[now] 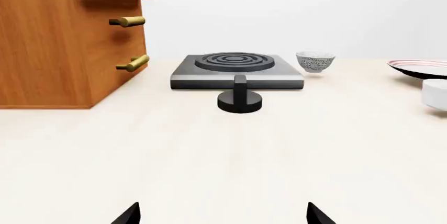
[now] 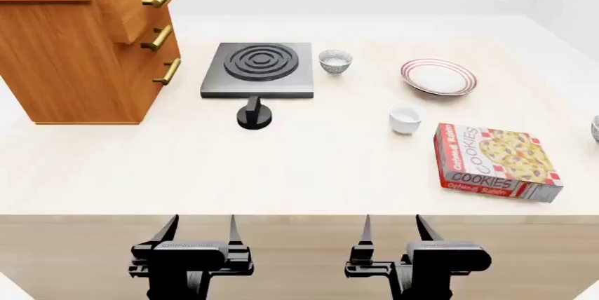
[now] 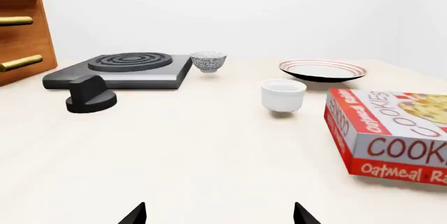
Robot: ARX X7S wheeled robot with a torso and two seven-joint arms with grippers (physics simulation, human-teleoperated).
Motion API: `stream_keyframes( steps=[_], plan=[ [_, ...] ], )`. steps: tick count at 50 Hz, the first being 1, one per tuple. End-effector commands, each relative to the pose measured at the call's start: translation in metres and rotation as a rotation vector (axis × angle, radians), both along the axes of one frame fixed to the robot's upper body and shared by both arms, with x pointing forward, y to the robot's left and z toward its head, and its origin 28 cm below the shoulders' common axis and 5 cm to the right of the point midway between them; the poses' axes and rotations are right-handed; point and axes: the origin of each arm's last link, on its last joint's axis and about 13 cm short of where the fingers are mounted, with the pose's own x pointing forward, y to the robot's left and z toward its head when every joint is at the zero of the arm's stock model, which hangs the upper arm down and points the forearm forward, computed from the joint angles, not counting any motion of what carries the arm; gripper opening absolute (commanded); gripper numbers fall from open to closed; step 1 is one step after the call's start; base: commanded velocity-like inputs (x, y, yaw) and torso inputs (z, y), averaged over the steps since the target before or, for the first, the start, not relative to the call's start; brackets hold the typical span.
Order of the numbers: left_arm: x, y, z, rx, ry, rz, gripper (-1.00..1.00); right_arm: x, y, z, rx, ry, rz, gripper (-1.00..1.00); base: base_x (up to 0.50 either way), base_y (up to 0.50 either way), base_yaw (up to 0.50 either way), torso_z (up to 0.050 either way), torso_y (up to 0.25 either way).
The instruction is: Pick the akita bowl next to the cookies box and place it on the plate.
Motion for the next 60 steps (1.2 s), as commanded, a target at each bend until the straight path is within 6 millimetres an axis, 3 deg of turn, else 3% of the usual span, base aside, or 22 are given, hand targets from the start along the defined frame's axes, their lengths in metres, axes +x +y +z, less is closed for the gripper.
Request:
stream_keyframes(
  steps=[1, 38, 41, 44, 49, 52, 60],
  plan=[
    [0.0, 0.0, 0.0, 0.0, 0.003, -0.001, 1.0, 0.0, 0.001, -0.001, 0.002, 0.008, 0.001, 1.0, 0.0, 0.0, 0.0, 0.0, 0.0],
    [0.003, 0.004, 0.001, 0.033, 0.012, 0.049, 1.0, 0.0, -0.001, 0.001, 0.016, 0.005, -0.014, 1.0, 0.0, 0.0, 0.0, 0.0, 0.0],
    [0.004, 0.007, 0.006, 0.036, -0.016, 0.075, 1.0, 0.003, -0.004, 0.009, 0.032, -0.031, -0.035, 1.0, 0.0, 0.0, 0.0, 0.0, 0.0],
    [0.004, 0.015, 0.024, 0.051, -0.105, 0.143, 1.0, 0.006, -0.011, 0.028, 0.06, -0.132, -0.069, 1.0, 0.0, 0.0, 0.0, 0.0, 0.0],
    [-0.004, 0.037, 0.066, 0.052, -0.351, 0.322, 1.0, 0.003, -0.027, 0.076, 0.236, -0.476, -0.153, 1.0, 0.0, 0.0, 0.0, 0.0, 0.0],
    [-0.011, 0.044, 0.082, 0.063, -0.488, 0.415, 1.0, -0.002, -0.033, 0.092, 0.255, -0.668, -0.178, 1.0, 0.0, 0.0, 0.0, 0.0, 0.0],
    [-0.017, 0.053, 0.092, 0.032, -0.58, 0.483, 1.0, -0.008, -0.037, 0.104, 0.394, -0.774, -0.202, 1.0, 0.0, -0.12, 0.0, 0.0, 0.0]
  ],
)
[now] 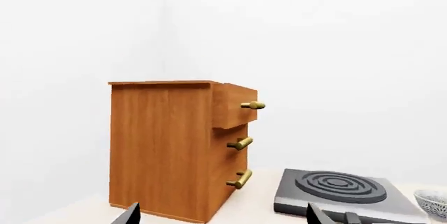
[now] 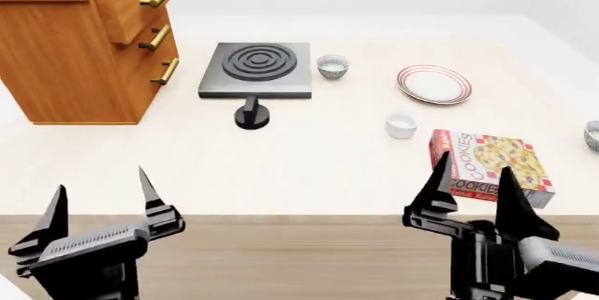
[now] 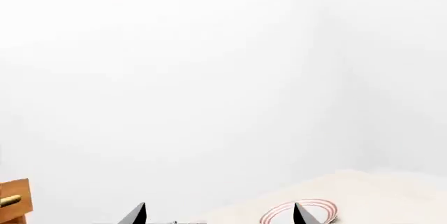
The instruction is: Pick the akita bowl next to the cookies box and place it on the plate.
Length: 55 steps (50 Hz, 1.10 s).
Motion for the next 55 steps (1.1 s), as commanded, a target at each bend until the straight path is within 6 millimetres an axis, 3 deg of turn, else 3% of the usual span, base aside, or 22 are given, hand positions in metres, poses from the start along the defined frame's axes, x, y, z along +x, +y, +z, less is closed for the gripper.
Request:
stream_keyframes(
  steps=[1, 7, 55],
  plan=[
    [-0.0136, 0.0166, 0.0295, -0.007, -0.22, 0.143, 1.0, -0.0112, -0.0148, 0.0318, 0.137, -0.275, -0.068, 1.0, 0.0, -0.5, 0.0, 0.0, 0.0],
    [-0.0182, 0.0174, 0.0344, 0.004, -0.27, 0.162, 1.0, -0.0157, -0.0153, 0.0391, 0.161, -0.341, -0.048, 1.0, 0.0, -0.5, 0.0, 0.0, 0.0],
    [-0.0194, 0.0137, 0.0324, 0.003, -0.282, 0.137, 1.0, -0.0164, -0.011, 0.0364, 0.133, -0.334, 0.045, 1.0, 0.0, -0.5, 0.0, 0.0, 0.0]
  ],
)
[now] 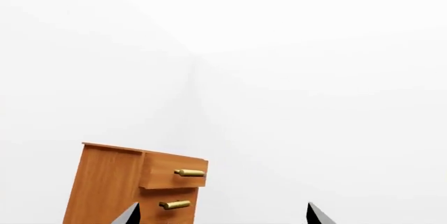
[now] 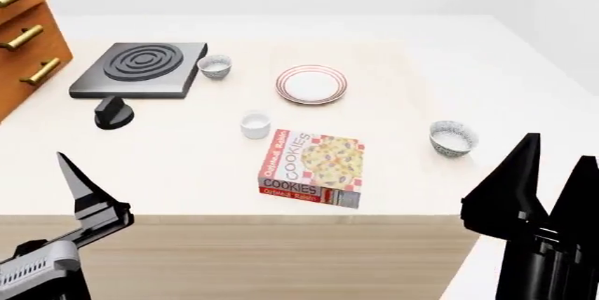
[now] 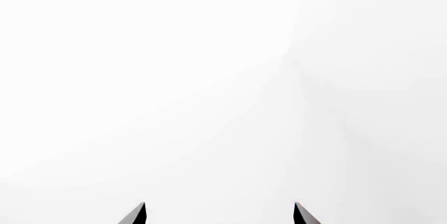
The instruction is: Pick the akita bowl next to the cookies box and place it on the plate.
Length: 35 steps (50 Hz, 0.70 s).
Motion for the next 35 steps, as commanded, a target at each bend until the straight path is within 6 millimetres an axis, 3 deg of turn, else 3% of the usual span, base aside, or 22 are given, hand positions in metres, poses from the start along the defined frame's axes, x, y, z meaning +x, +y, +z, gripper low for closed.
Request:
stream_keyframes(
  steps=[1, 11, 35],
  plan=[
    [-0.0012, 0.001, -0.0002, 0.013, -0.006, 0.004, 1.0, -0.0009, 0.0006, -0.0002, -0.035, -0.016, 0.012, 1.0, 0.0, -0.5, 0.0, 0.0, 0.0],
    [-0.001, 0.001, -0.0001, 0.013, -0.007, 0.003, 1.0, -0.0017, 0.0048, 0.0008, -0.094, -0.01, 0.032, 1.0, 0.0, -0.15, 0.0, 0.0, 0.0],
    [-0.001, -0.0002, -0.0004, 0.018, -0.001, -0.009, 1.0, -0.0039, 0.0079, -0.0001, -0.151, -0.017, 0.053, 1.0, 0.5, 0.0, 0.0, 0.0, 0.0]
  ],
)
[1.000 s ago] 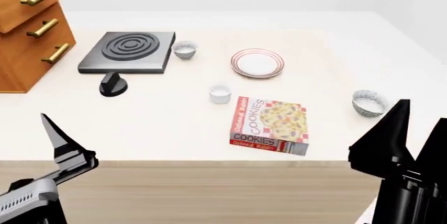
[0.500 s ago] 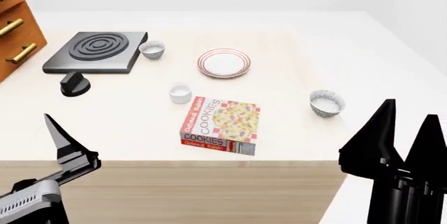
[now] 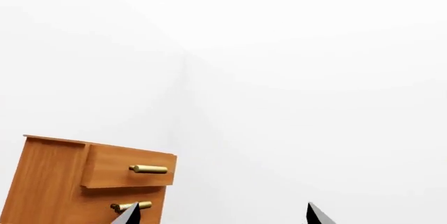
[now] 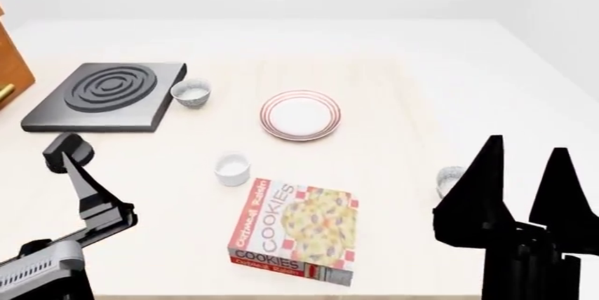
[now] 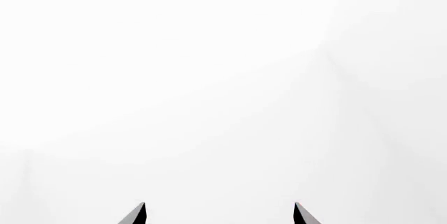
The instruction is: Pick the akita bowl next to the cookies box and place it on the plate.
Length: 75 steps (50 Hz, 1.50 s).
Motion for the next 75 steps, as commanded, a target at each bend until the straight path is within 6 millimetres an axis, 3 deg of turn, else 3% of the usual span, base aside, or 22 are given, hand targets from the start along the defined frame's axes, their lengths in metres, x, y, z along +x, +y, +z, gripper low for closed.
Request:
stream_keyframes(
  steps=[1, 46, 54, 75],
  plan=[
    [-0.0013, 0.0011, 0.0006, 0.011, -0.005, 0.001, 1.0, 0.0001, -0.0002, -0.0002, -0.025, -0.011, -0.006, 1.0, 0.5, 0.0, 0.0, 0.0, 0.0],
    [-0.0035, -0.0021, 0.0016, 0.026, -0.021, -0.032, 1.0, -0.0007, 0.0005, -0.0019, -0.023, -0.014, 0.005, 1.0, 0.5, 0.0, 0.0, 0.0, 0.0],
    [-0.0022, -0.0029, 0.0005, 0.041, -0.002, -0.033, 1.0, -0.0009, 0.0008, -0.0025, -0.019, -0.011, 0.005, 1.0, 0.0, 0.0, 0.0, 0.0, -0.018],
    [-0.0015, -0.0026, -0.0005, 0.055, 0.004, -0.01, 1.0, -0.0011, 0.0014, -0.0031, -0.022, -0.017, 0.011, 1.0, 0.0, 0.0, 0.0, 0.016, -0.25]
  ],
)
